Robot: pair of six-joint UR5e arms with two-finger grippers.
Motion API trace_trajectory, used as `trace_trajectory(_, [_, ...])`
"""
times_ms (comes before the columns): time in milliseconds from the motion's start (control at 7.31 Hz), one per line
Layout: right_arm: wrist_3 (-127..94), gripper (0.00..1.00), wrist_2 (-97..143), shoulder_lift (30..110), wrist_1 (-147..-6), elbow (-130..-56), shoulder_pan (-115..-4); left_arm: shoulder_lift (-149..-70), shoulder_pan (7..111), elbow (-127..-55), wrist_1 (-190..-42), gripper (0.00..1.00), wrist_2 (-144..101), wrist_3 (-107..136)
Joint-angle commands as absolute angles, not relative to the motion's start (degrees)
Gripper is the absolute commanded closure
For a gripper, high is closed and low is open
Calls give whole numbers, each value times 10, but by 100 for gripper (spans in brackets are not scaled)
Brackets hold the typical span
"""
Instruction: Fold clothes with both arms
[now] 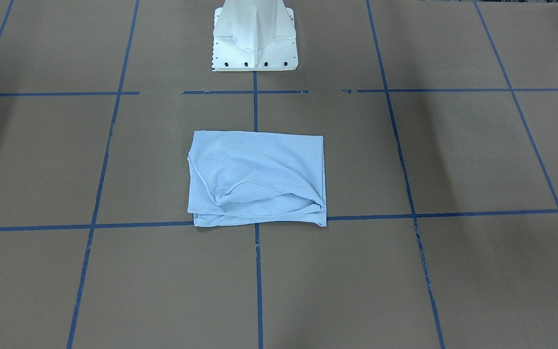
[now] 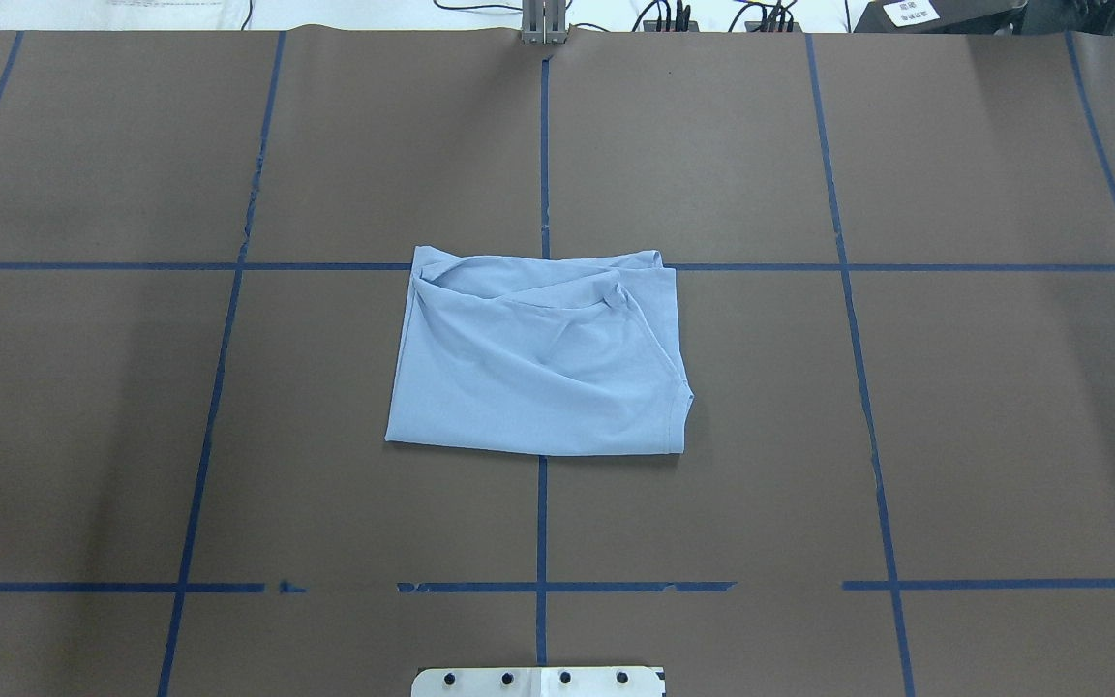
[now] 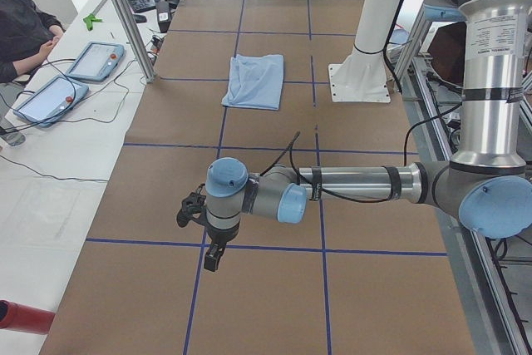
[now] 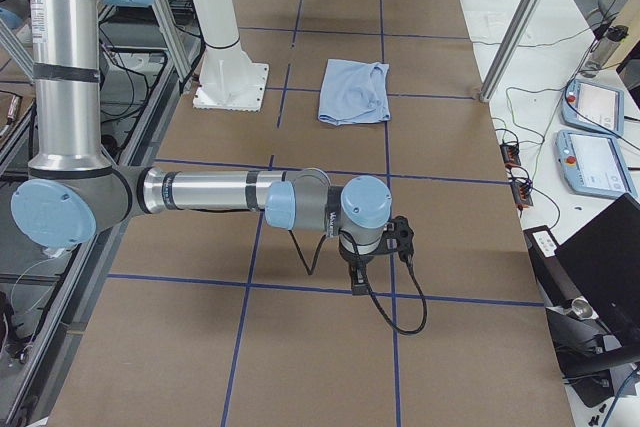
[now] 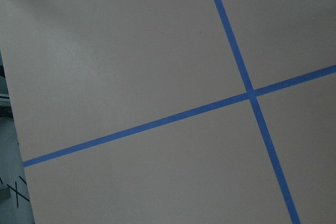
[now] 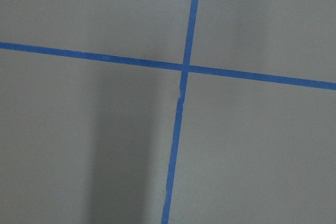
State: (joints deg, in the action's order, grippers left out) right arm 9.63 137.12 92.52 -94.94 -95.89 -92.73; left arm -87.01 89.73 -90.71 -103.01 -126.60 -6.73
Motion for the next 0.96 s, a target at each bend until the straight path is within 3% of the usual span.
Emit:
trace_trajectory(0, [97, 0, 1371, 925, -950, -954, -927, -874, 896, -923, -978, 0, -1287, -47])
trace_trajectory(274, [98, 0, 1370, 925, -949, -945, -926, -868, 899, -975, -906, 0, -1315, -50])
trace_trajectory(821, [99, 0, 1366, 921, -948, -943, -926, -867, 898, -991, -918, 0, -1323, -58])
